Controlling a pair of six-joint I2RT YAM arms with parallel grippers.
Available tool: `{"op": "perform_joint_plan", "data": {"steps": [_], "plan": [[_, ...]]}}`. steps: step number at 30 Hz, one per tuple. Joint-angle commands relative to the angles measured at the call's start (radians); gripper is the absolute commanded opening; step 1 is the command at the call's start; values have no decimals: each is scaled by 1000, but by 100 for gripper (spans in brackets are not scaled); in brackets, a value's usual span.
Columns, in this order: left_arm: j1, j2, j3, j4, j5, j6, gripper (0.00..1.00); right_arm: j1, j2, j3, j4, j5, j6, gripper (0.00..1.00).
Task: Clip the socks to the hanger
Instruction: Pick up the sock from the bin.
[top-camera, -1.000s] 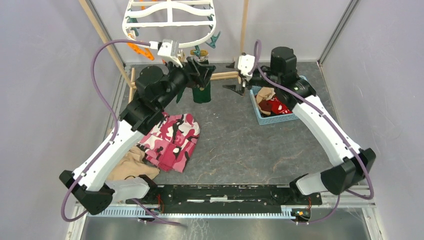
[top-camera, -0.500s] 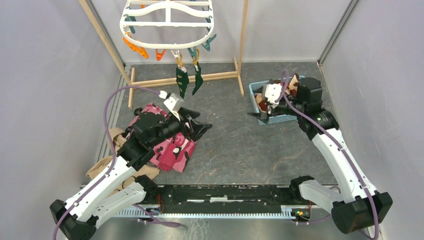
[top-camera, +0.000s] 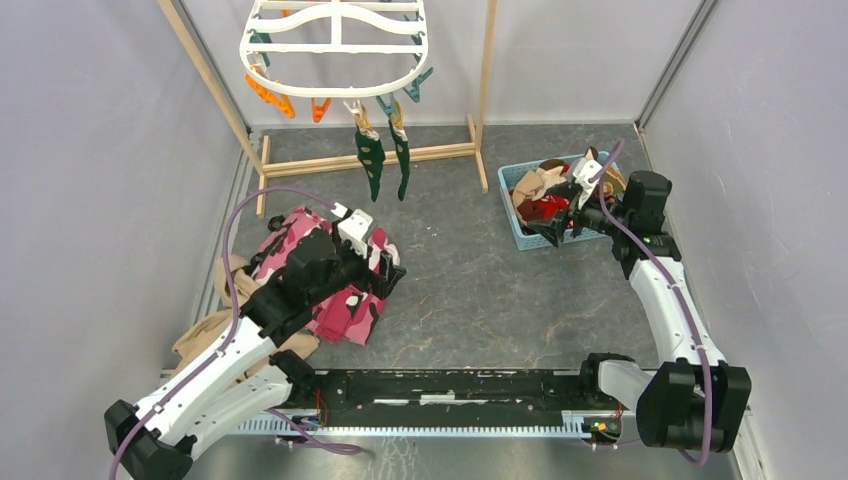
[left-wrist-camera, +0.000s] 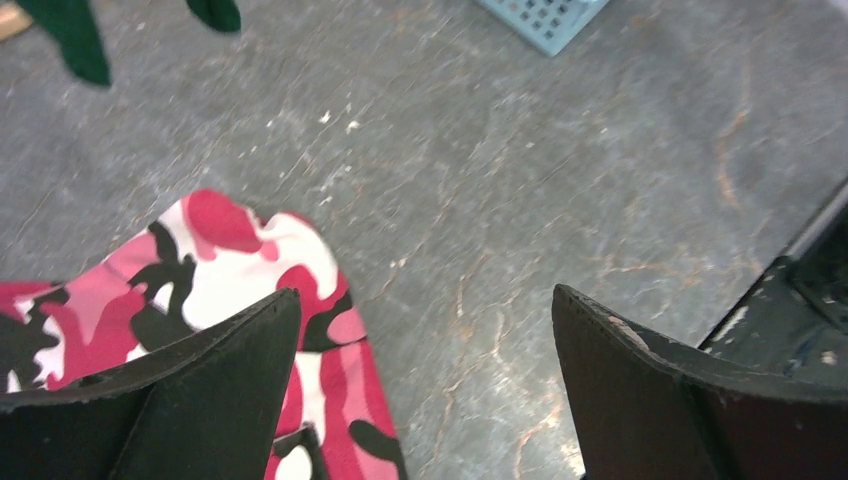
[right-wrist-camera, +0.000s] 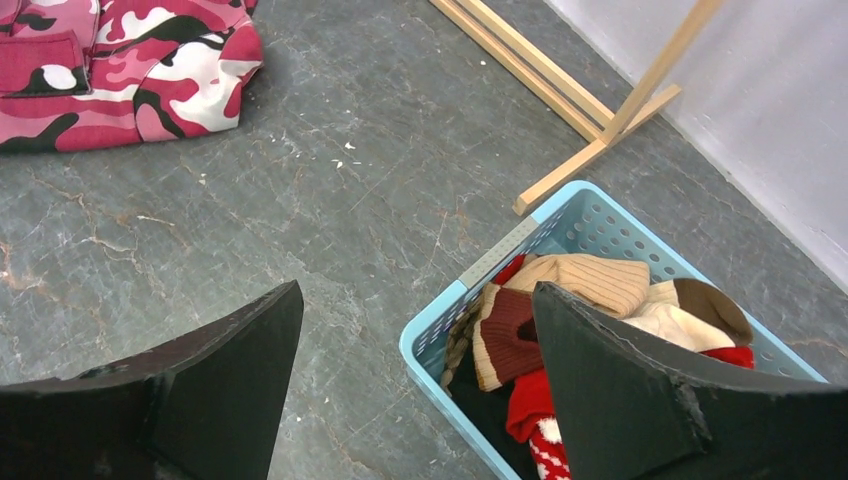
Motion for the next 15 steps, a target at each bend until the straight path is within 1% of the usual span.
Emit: {"op": "perform_joint_plan", "data": {"steps": [1,7,15], "plan": [[35,31,6,-49,-59,62,100,-16,11,-7,94,-7,51,91],[134,71,12,-43,30,37,100,-33,13,-7,94,-1,58,92],[202,80,10,-39,31,28,100,-43,-6,-7,109,10,91,93]]}}
